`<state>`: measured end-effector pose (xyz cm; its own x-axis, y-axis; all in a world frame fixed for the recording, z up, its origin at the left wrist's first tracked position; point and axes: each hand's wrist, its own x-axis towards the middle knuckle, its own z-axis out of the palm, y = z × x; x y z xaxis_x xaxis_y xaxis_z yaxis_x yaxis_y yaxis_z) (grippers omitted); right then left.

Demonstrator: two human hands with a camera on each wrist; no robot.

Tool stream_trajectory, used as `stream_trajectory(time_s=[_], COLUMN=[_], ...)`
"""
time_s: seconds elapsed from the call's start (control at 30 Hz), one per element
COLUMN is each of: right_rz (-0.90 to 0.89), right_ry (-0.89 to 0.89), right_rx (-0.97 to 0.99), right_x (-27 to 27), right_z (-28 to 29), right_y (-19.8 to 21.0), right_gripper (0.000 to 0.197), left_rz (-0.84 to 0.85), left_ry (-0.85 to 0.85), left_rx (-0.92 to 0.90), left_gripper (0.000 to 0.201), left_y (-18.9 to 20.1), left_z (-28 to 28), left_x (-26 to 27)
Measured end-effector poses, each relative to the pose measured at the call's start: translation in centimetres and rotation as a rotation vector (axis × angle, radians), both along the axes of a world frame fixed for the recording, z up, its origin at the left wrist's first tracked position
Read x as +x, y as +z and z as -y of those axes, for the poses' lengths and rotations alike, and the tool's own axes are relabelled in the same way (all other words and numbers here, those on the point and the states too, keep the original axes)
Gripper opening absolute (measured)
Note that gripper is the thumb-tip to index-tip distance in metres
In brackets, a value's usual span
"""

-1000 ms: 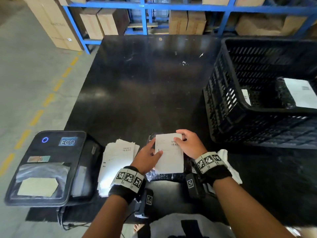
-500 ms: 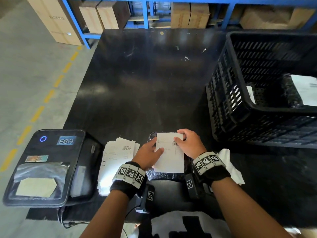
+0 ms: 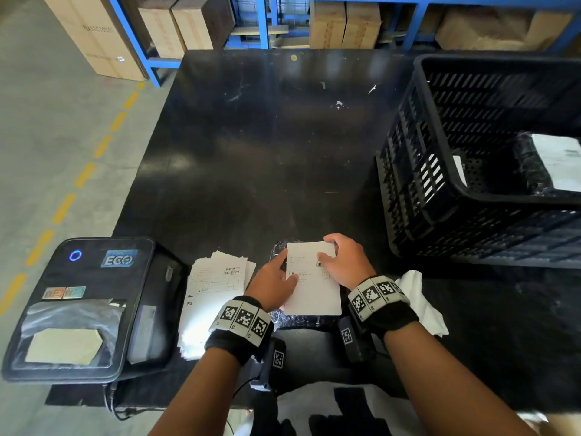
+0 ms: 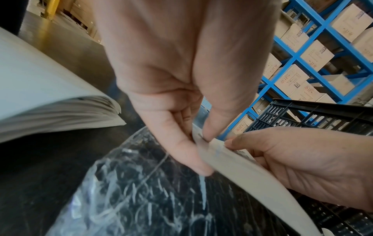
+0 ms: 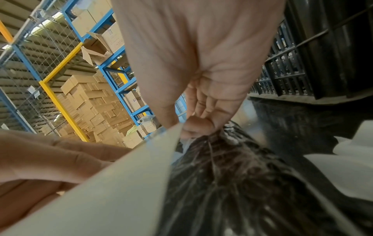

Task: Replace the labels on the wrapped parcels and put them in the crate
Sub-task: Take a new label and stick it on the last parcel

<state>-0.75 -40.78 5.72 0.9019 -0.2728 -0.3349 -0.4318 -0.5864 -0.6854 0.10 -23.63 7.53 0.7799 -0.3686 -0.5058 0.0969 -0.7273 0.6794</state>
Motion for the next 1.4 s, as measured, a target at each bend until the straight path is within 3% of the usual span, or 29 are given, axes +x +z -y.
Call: stream_trajectory(time_s=[0.33, 0.7, 0.83, 1.0, 1.17, 1.3, 1.4], right_rz=[-0.044, -0.072, -0.056, 0.113, 0.045, 0.032, 0.035], right_ry=[-0.07, -0.126, -0.111, 0.023, 0.319, 0.363, 0.27], right_rx=[-0.003, 0.044, -0.077, -0.19, -0.28, -0.328, -0.381], right_x=[-0.1, -1.4, -2.2, -2.4, -2.6, -4.0, -5.0], right_z=[-0.1, 1.0, 1.2, 0.7, -0.6, -1.1, -0.5], right_y=[0.3, 0.3, 0.4, 0.5, -0.1, -0.2, 0.3], right_gripper=[0.049, 0.041, 0.036, 0.038, 0.049, 0.048, 0.046], left_rz=[0.016, -0.006, -0.011, 0.188, 0.571, 0.489, 0.458], left_ry=[0.034, 0.012, -0.032, -0.099, -0.188, -0.29, -0.233], left_rx=[0.017, 0.017, 0.037, 0.181, 0.513, 0.461, 0.44], left_gripper=[0.056, 0.058, 0.06, 0.06, 0.058, 0.053, 0.052], left_y=[-0.1, -0.9, -1.2, -1.3, -1.5, -3.1, -3.6], left_z=[0.1, 0.1, -0.1, -0.2, 0.8, 0.5, -0.5], left_x=[-0.2, -0.4, -0.7, -0.9, -1.8, -2.5, -3.1])
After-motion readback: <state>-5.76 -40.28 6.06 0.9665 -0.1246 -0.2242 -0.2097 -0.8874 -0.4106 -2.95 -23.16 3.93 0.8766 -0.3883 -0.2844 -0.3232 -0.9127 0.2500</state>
